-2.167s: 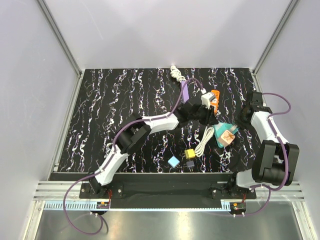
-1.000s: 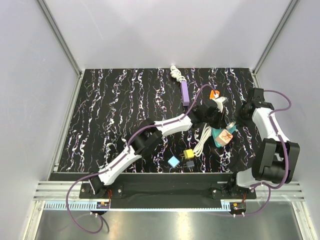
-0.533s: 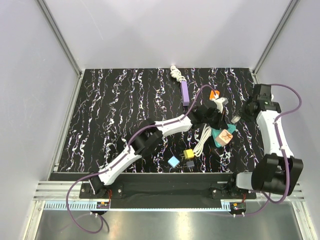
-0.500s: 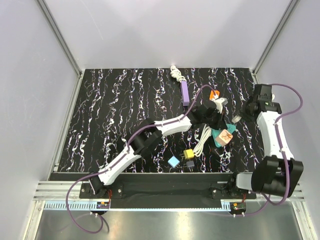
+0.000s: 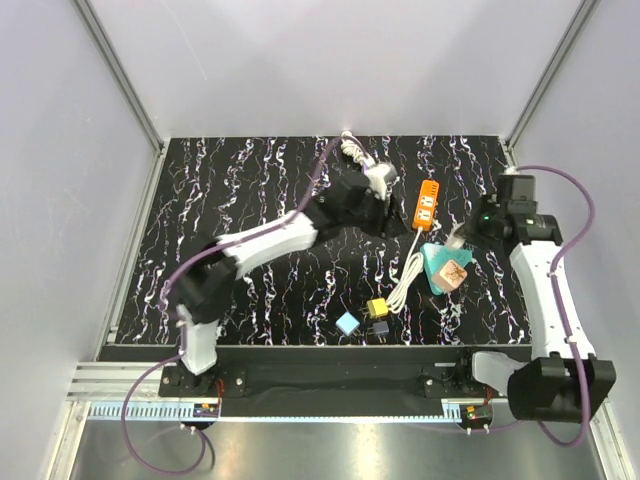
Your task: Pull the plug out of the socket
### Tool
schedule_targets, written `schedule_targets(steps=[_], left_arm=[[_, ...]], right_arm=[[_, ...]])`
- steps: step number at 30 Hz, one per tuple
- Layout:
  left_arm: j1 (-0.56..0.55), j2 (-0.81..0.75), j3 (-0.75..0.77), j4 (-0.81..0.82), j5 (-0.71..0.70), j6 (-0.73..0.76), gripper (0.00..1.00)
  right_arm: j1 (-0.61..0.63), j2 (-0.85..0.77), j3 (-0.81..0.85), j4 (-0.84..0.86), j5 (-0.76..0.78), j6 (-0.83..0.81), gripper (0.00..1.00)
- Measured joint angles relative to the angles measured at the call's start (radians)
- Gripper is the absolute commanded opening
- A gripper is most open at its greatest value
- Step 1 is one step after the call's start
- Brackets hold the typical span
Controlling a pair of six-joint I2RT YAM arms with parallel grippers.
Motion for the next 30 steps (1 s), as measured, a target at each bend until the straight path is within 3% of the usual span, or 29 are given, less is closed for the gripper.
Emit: schedule_targets(steps=[3,7,12,16,22,28,30], left_arm=[[0.023,-0.241,-0.129,-0.004,-0.067,0.021,0.63],[0.048,-0.573,-0.344,0.017,-0.137,0.025,0.65],[0.060,-0.919,-0.604,-0.009,-0.226,-0.003,0.68],[0.061,-1.114,-0.738,-0.111,-0.290,-0.034,0.69],[0.063,-1.311,-0.840,-0.220,-0.327,-0.077,0.70],[0.063,-1.339,-0.880,-0.277,-0.326,-0.110,0.64],[0.064,-1.331,-0.885,-0.294,-0.325,-0.119,0.65]], right_arm=[[0.178,0.020,0.000,0.004,-0.032,0.017,0.00],[0.520,0.099,0.000,0.043,-0.035,0.082,0.00],[0.775,0.259,0.006,0.110,-0.012,0.158,0.00],[0.885,0.399,0.018,0.185,-0.015,0.202,0.00],[0.924,0.509,0.018,0.312,-0.056,0.257,0.06],[0.948,0.606,0.023,0.416,-0.094,0.283,0.22],[0.949,0.623,0.028,0.444,-0.112,0.286,0.32]])
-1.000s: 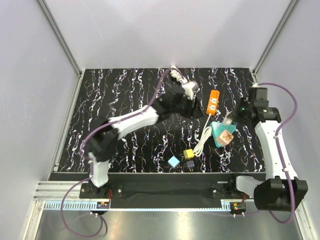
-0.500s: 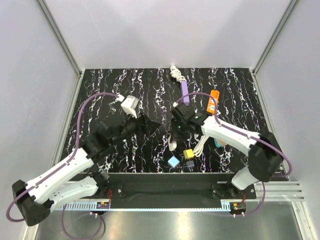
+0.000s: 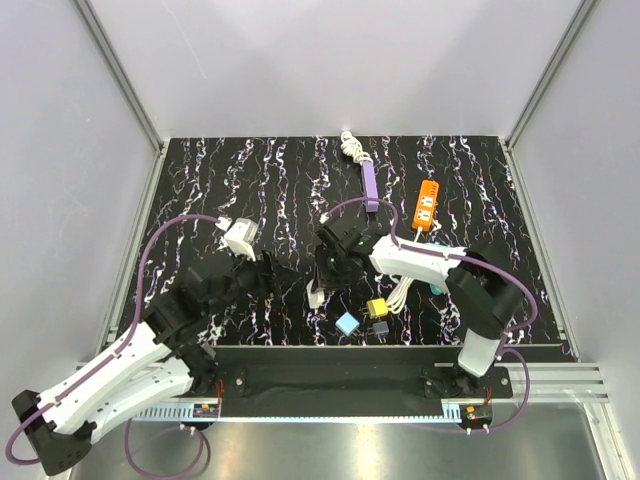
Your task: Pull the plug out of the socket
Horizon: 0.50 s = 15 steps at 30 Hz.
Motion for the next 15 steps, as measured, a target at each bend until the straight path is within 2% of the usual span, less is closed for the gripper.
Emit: schedule_targets(steps=[3,4,7,9,12,14,15], left_arm=[[0.000,0.001,-0.004,-0.016,0.002,-0.009,0.64],[0.000,0.000,-0.004,-0.016,0.002,-0.009,0.65],[0.000,0.001,-0.004,-0.016,0.003,-0.009,0.65],[0.000,0.004,-0.004,-0.017,0.003,-0.009,0.65],[0.000,0.016,-0.003,-0.017,0.003,-0.009,0.66],[0.000,0.027,-0.003,-0.018,0.011,-0.009,0.67],[0.000,0.031,-0.003,-0.017,0.016,-0.009,0.68]], right_arm=[[0.002,0.021,0.012,0.016,-0.004,0.000,0.44],[0.002,0.027,0.015,0.018,-0.004,-0.001,0.52],[0.002,0.039,0.018,0.024,-0.001,-0.005,0.64],[0.002,0.041,0.023,0.024,0.000,-0.008,0.69],[0.002,0.041,0.038,0.023,0.005,-0.015,0.83],[0.000,0.038,0.047,0.016,0.018,-0.026,0.86],[-0.001,0.031,0.048,0.012,0.023,-0.031,0.94]])
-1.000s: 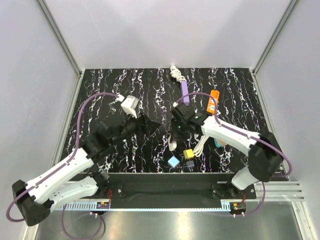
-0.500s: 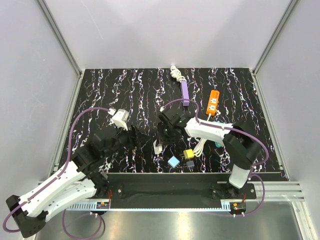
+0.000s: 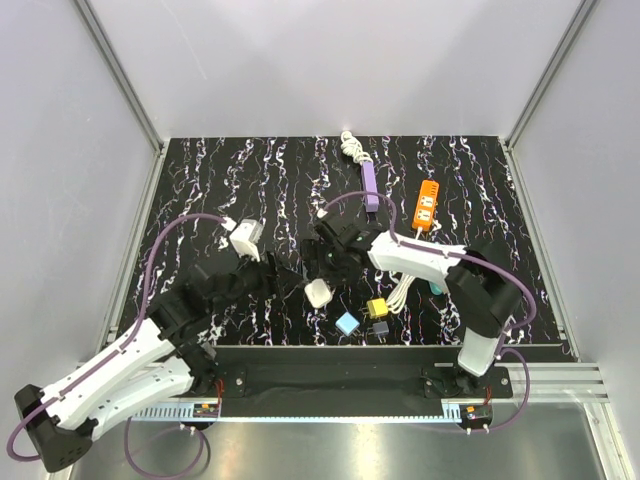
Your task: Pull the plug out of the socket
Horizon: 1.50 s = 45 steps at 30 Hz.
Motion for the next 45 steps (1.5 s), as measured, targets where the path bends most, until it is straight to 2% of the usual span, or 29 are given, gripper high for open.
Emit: schedule_targets(steps=[2,5,10,13,17,19,22,26,30,34,45], left_arm=[[0.000,0.009,0.001,0.000,0.010,0.001,0.69],[0.000,0.041,0.008,0.008,0.030,0.004,0.70],[-0.042,0.172,0.044,0.058,0.045,0.013,0.72],[-0.131,0.309,0.103,0.099,0.035,0.034,0.73],[-0.262,0.587,0.282,0.159,0.025,0.094,0.85],[-0.311,0.730,0.388,0.186,0.008,0.132,0.88],[-0.370,0.907,0.531,0.222,-0.022,0.206,0.93],[-0.433,1.126,0.693,0.295,-0.087,0.330,0.99],[-0.474,1.288,0.830,0.305,-0.161,0.423,0.99],[-0.499,1.399,0.935,0.316,-0.198,0.487,0.99],[-0.492,1.517,1.076,0.322,-0.220,0.573,0.99]], right_arm=[[-0.011,-0.027,0.000,-0.018,0.006,-0.010,0.98],[-0.063,-0.112,-0.006,-0.049,0.014,-0.023,0.99],[-0.294,-0.390,-0.059,-0.098,0.048,-0.048,1.00],[-0.460,-0.570,-0.089,-0.166,0.151,-0.053,1.00],[-0.588,-0.738,-0.140,-0.264,0.269,-0.059,1.00],[-0.658,-0.773,-0.180,-0.298,0.283,-0.066,1.00],[-0.832,-0.774,-0.257,-0.322,0.239,-0.083,1.00],[-1.112,-0.751,-0.352,-0.352,0.130,-0.107,1.00],[-1.233,-0.761,-0.356,-0.336,0.054,-0.120,1.00],[-1.302,-0.761,-0.356,-0.311,0.009,-0.121,1.00],[-1.312,-0.763,-0.413,-0.226,-0.113,-0.117,1.00]])
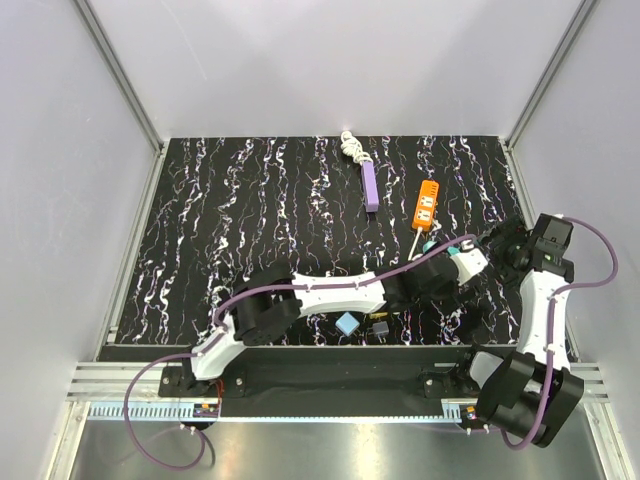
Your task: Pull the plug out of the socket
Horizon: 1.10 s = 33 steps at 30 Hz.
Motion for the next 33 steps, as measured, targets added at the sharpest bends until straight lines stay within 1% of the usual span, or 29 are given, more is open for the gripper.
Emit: schedule_targets(steps=[7,11,12,13,14,15,16,17,18,21,22,24,25,26,33], left_arm=[[0.007,0.072,0.051,0.005,0.000,0.008,0.98],[0.024,0.097,0.060,0.006,0.008,0.006,0.91],[0.030,0.101,0.062,0.006,0.011,0.003,0.83],[0.037,0.104,0.063,0.006,0.015,0.000,0.78],[0.043,0.106,0.064,0.006,0.019,-0.006,0.70],[0.052,0.108,0.064,0.008,0.028,-0.013,0.59],[0.060,0.109,0.065,0.008,0.037,-0.021,0.54],[0.067,0.109,0.065,0.011,0.042,-0.022,0.50],[0.075,0.109,0.065,0.013,0.048,-0.022,0.44],[0.092,0.109,0.065,0.022,0.068,-0.033,0.35],[0.098,0.109,0.065,0.024,0.077,-0.036,0.28],[0.108,0.109,0.065,0.032,0.097,-0.044,0.20],[0.113,0.109,0.065,0.036,0.108,-0.048,0.05],[0.118,0.109,0.065,0.041,0.119,-0.053,0.00],[0.160,0.101,0.058,0.075,0.208,-0.121,0.00]], right_arm=[[0.000,-0.037,-0.012,0.033,-0.038,-0.003,1.00],[0.000,-0.049,-0.041,0.037,-0.050,-0.006,1.00],[0.000,-0.049,-0.048,0.037,-0.051,-0.007,1.00],[0.000,-0.049,-0.054,0.037,-0.050,-0.008,1.00],[0.000,-0.049,-0.059,0.037,-0.050,-0.007,1.00],[0.000,-0.049,-0.062,0.037,-0.050,-0.007,1.00],[0.000,-0.049,-0.066,0.038,-0.049,-0.006,1.00],[0.000,-0.049,-0.073,0.044,-0.050,-0.003,1.00],[0.000,-0.049,-0.082,0.053,-0.049,0.000,1.00],[0.000,-0.041,-0.124,0.090,-0.050,0.007,1.00],[0.000,-0.037,-0.139,0.096,-0.050,0.008,1.00],[0.000,-0.033,-0.167,0.109,-0.051,0.012,1.00],[0.000,-0.032,-0.182,0.116,-0.051,0.014,1.00],[0.000,-0.032,-0.192,0.121,-0.052,0.016,1.00],[-0.021,-0.031,-0.210,0.191,-0.071,0.020,0.99]])
